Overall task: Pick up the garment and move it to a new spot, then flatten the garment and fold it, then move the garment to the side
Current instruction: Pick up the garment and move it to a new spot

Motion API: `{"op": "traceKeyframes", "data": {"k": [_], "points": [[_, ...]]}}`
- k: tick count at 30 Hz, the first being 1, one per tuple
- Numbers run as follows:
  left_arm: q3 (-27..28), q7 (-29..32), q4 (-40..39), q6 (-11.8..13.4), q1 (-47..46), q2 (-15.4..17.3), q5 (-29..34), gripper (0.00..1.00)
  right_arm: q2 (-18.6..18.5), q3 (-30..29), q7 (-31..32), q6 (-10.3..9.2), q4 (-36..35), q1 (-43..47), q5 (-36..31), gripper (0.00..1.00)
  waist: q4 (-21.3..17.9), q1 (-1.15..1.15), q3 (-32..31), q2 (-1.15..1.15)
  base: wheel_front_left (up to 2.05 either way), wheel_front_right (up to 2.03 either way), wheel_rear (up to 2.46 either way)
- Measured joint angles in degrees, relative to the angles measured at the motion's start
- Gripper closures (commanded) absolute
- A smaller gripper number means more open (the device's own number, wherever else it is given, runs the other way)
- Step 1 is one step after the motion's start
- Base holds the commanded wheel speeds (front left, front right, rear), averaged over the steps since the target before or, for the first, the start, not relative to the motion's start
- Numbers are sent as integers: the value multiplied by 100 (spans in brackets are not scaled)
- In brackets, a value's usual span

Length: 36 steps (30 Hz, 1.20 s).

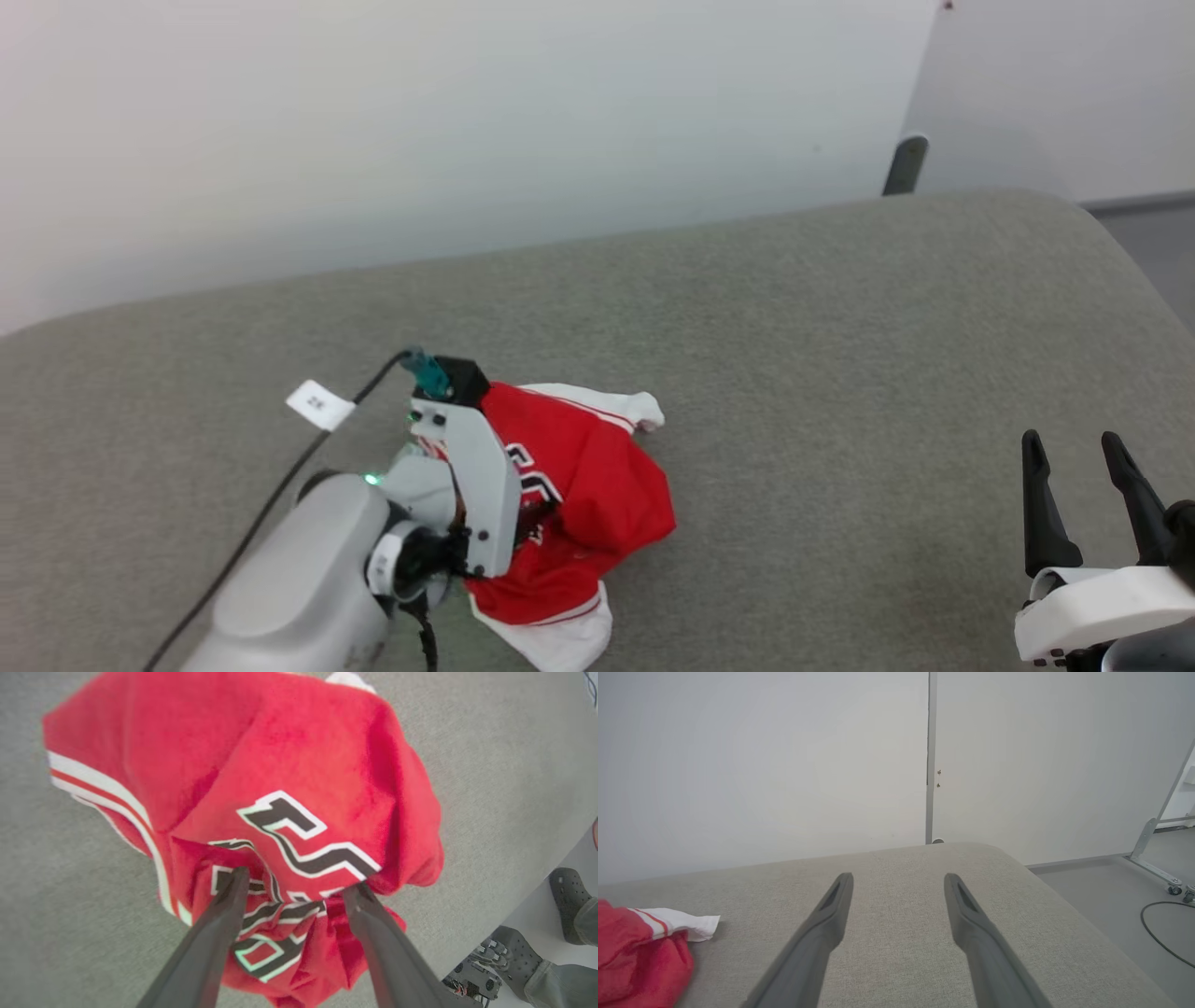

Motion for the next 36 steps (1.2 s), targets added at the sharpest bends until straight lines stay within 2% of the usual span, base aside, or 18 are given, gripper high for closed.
{"op": "traceKeyframes", "data": {"k": [6, 8, 14, 16, 24, 30, 36], "points": [[255, -493, -756, 36, 156, 266, 0, 0, 0, 16, 32, 0, -48, 91, -19, 0, 282, 0, -195, 0, 0, 0, 0], [330, -789, -1001, -24, 259, 370, 40, 0, -2, 36, 35, 0, -77, 96, -20, 0, 385, 0, -253, 0, 0, 0, 0], [679, -2105, -1470, -107, 650, 730, 344, 0, -109, 202, -45, 0, -73, 180, -26, 0, 674, 0, -428, 0, 0, 0, 0], [834, -2576, -1582, -149, 861, 759, 334, 0, -134, 201, -69, 0, -36, 218, -25, 0, 753, 0, -487, 0, 0, 0, 0], [1179, -4206, -1655, -207, 1596, 1078, 716, 0, -166, 200, -214, 0, -41, 438, -18, 0, 1029, 0, -671, 0, 0, 0, 0], [1416, -4834, -1606, -70, 2090, 1157, 738, 0, -171, 92, -281, 0, -21, 564, -9, 0, 1206, 0, -743, 0, 0, 0, 0], [1646, -5146, -1607, 57, 2509, 1252, 639, 0, -157, -38, -336, 0, 7, 690, -9, 0, 1364, 0, -766, 0, 0, 0, 0]]}}
